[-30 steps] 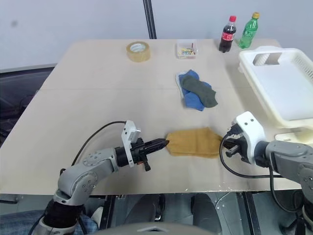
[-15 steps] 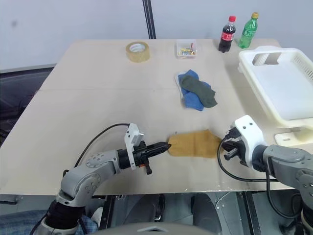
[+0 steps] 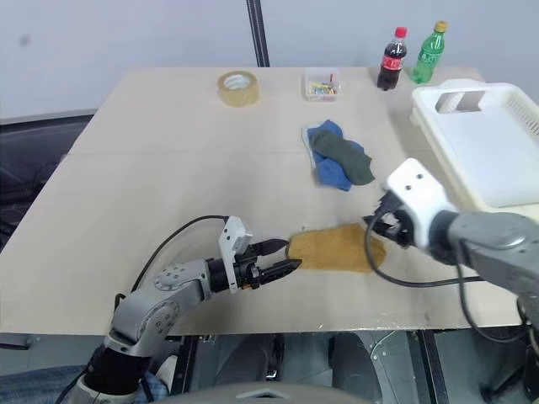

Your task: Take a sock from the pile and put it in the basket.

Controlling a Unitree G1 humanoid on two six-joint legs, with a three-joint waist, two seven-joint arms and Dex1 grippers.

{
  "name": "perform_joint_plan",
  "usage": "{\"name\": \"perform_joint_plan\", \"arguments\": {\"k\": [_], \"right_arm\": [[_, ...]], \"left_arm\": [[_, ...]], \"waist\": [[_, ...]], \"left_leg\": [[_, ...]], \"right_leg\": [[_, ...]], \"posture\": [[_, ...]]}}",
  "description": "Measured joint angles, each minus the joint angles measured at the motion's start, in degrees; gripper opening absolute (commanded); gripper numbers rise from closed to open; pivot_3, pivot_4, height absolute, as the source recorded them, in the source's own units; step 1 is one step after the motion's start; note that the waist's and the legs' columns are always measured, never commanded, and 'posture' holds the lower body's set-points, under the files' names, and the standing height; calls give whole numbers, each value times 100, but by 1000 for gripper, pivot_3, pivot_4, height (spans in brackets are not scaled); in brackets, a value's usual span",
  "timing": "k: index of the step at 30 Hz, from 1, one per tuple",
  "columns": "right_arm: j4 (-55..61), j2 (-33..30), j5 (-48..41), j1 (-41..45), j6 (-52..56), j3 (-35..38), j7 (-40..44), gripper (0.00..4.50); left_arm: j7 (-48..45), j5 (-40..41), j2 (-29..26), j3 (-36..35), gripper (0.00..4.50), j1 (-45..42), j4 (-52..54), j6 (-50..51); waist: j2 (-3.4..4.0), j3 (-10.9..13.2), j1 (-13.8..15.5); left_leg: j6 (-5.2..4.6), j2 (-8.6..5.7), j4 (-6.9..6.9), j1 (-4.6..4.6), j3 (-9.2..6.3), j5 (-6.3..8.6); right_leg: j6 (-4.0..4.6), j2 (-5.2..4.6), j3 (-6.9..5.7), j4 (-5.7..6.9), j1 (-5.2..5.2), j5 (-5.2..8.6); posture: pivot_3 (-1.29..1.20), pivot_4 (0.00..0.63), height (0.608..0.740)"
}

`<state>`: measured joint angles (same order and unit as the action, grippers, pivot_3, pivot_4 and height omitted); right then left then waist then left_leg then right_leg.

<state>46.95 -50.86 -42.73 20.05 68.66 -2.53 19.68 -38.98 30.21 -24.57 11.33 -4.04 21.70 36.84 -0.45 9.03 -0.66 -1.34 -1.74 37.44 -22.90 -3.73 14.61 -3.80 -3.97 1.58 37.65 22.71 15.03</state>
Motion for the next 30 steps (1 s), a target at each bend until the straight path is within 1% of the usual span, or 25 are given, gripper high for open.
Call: {"name": "perform_joint_plan", "arguments": {"k": [3,6,8,9,11,12,13,14,17,18,21,24,27,30], "right_arm": [[-451,178,708,-151,-764,-749,121,2120],[-789,146,1299,-336,-1320,-1129,270,2120],[-1216,-4,1925,-607,-1848,-1576,464,2120],[-1279,-27,2024,-649,-1952,-1640,495,2120],[-1367,-91,2481,-685,-2420,-1812,649,2120],[-1383,-90,2558,-698,-2493,-1835,673,2120],[-1426,-57,2724,-731,-2637,-1862,730,2120],[-1436,-12,2881,-736,-2697,-1900,754,2120],[-1459,123,3083,-749,-2729,-1918,769,2120],[-1468,209,3154,-758,-2727,-1925,758,2120],[-1417,466,3352,-825,-2622,-1915,717,2120],[-1319,640,3505,-896,-2492,-1904,667,2120],[-1252,660,3643,-922,-2416,-1904,668,2120],[-1180,819,3748,-933,-2229,-1900,643,2120]], "left_arm": [[-6,43,-16,-45,4454,31,2,2],[-8,180,-18,-189,4454,109,19,79],[-62,601,-63,-427,4454,242,109,409],[-75,680,-87,-465,4454,273,139,482],[-31,1163,-97,-666,4454,322,202,975],[-6,1254,-105,-693,4454,331,213,1087],[62,1526,-105,-814,4454,329,233,1386],[147,1792,-121,-931,4454,278,232,1746],[321,2049,-134,-995,4454,25,133,2235],[436,2188,-60,-1077,4454,-91,40,2440],[971,2788,441,-1449,4454,-459,-443,3142],[1420,3083,660,-1580,4454,-783,-679,3668],[1631,3181,720,-1623,4454,-916,-766,3936],[1820,3292,802,-1761,4454,-1026,-866,4176]], "waist": [[-3,1,-1],[-2,1,4],[-2,2,-3],[-1,2,-4],[-2,-1,-10],[-2,-1,-9],[-4,-2,-8],[-5,-3,-8],[-9,-6,-7],[-9,-8,-6],[-21,-17,-8],[-29,-25,-14],[-30,-28,-8],[-33,-35,-10]], "left_leg": [[0,-2,4,0,3,0],[0,1,3,2,-2,0],[0,1,3,3,-1,0],[0,1,3,2,-1,0],[0,1,3,13,-2,0],[0,2,4,14,-3,0],[0,2,4,17,-5,0],[0,1,5,20,-6,0],[1,0,9,28,-7,0],[1,0,10,32,-8,0],[1,-1,13,33,-10,0],[2,-1,14,33,-13,-1],[3,-3,14,33,-13,-1],[5,-3,14,34,-13,-2]], "right_leg": [[-1,-5,3,1,-1,-1],[0,-2,-2,3,0,-1],[0,-3,0,4,0,-1],[0,-3,0,4,0,-1],[-1,-3,0,4,-9,0],[-1,-2,-1,5,-10,0],[-1,-2,-2,7,-13,0],[-1,-1,-2,11,-14,0],[-1,0,-3,14,-23,0],[-1,0,-3,14,-26,0],[-1,0,-3,19,-26,-1],[-1,1,-3,22,-26,-1],[-1,0,-3,21,-26,-1],[0,0,-2,20,-26,-1]], "posture": [[0,150,738],[0,150,738],[0,150,738],[0,150,738],[0,150,738],[0,150,738],[0,150,738],[0,150,738],[0,150,738],[0,150,738],[0,150,738],[0,150,738],[0,150,738],[0,150,738]]}}
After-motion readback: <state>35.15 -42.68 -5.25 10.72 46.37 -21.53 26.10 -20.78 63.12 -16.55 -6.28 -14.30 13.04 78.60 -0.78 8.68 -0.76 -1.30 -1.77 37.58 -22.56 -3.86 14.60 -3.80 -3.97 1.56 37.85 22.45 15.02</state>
